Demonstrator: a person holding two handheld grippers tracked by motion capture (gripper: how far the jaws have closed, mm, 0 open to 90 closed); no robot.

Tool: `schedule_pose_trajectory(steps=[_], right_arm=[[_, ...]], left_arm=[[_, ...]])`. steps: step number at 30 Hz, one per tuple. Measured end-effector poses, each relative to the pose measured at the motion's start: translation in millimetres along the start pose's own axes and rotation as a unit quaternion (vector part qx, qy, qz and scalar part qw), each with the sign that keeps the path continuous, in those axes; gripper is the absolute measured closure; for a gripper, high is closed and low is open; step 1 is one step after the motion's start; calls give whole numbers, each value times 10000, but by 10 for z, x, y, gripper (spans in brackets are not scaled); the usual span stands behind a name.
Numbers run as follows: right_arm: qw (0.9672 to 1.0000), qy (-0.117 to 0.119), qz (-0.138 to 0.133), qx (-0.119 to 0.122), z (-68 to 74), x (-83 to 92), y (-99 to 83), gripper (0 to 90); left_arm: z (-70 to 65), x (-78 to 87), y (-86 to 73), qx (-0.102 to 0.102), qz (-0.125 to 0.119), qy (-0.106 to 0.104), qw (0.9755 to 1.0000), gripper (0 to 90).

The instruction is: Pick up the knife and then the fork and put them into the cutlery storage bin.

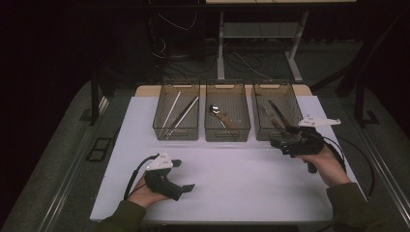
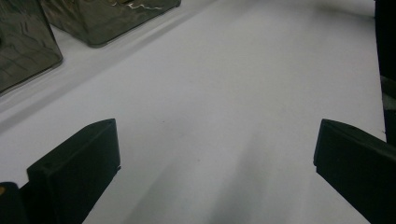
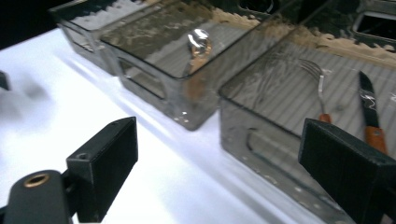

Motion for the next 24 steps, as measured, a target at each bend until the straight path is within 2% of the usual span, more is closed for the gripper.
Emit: schedule_pose_trajectory(steps=[9, 24], right_arm=[[9996, 239, 60, 113, 193, 55, -279, 122], [9988, 464, 58, 109, 344, 157, -668, 122]], left_arm=[[-13, 4, 7, -25, -4, -9, 10000, 0], [-24, 11, 24, 4, -80, -17, 10000, 0]])
Point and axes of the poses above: each handheld gripper's, and its own axes: x roughly backward along the jaws, y roughly out of its top, z roughly to its left, the point moved 8 cm from there along -x, roughly forward along the jaws, and after that the axes turned 9 degrees about -x, right-handed, at the moved point
